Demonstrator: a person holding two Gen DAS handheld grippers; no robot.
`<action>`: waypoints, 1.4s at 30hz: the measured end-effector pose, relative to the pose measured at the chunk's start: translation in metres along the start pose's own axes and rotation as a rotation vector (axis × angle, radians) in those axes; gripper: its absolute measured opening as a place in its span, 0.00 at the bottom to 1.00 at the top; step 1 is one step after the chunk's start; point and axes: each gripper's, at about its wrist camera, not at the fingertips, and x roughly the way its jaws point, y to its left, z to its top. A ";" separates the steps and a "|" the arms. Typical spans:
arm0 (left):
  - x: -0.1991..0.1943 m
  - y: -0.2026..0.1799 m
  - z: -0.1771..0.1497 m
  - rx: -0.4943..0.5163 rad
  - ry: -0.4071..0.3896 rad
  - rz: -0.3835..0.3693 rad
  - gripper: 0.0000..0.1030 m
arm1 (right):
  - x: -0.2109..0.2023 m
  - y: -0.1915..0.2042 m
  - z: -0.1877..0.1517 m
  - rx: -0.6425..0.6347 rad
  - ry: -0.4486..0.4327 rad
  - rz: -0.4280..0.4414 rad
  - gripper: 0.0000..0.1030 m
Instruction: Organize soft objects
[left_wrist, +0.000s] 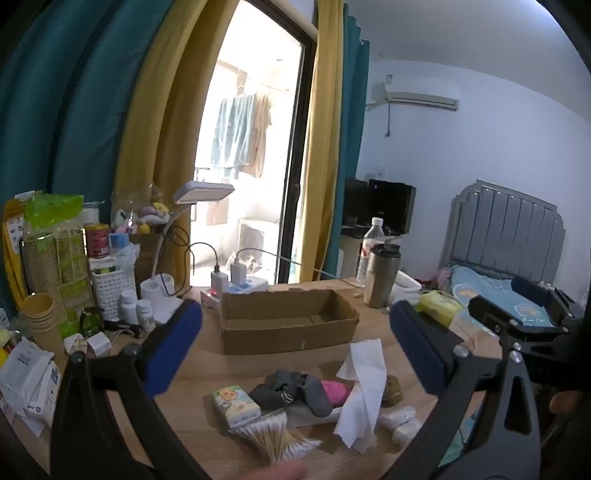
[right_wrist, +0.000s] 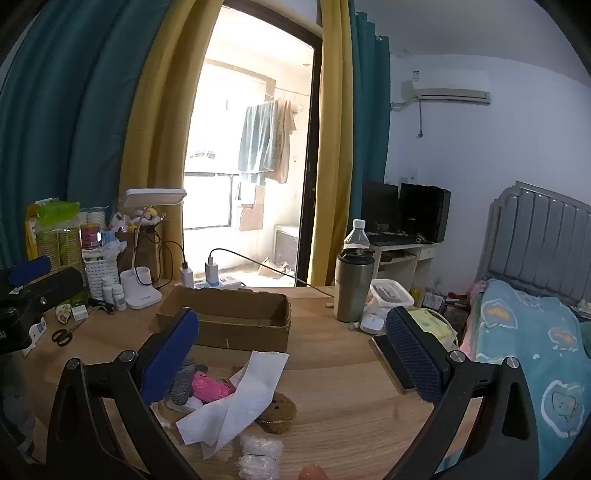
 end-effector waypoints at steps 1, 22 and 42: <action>0.000 0.000 0.000 -0.002 0.007 -0.007 0.99 | 0.000 0.000 0.000 0.001 -0.004 0.002 0.99; -0.002 0.002 -0.004 -0.015 0.029 0.010 0.99 | -0.003 0.000 0.000 -0.001 -0.002 0.007 1.00; -0.007 0.002 -0.003 -0.025 0.031 0.013 0.99 | -0.001 0.003 0.000 -0.001 -0.001 0.010 0.99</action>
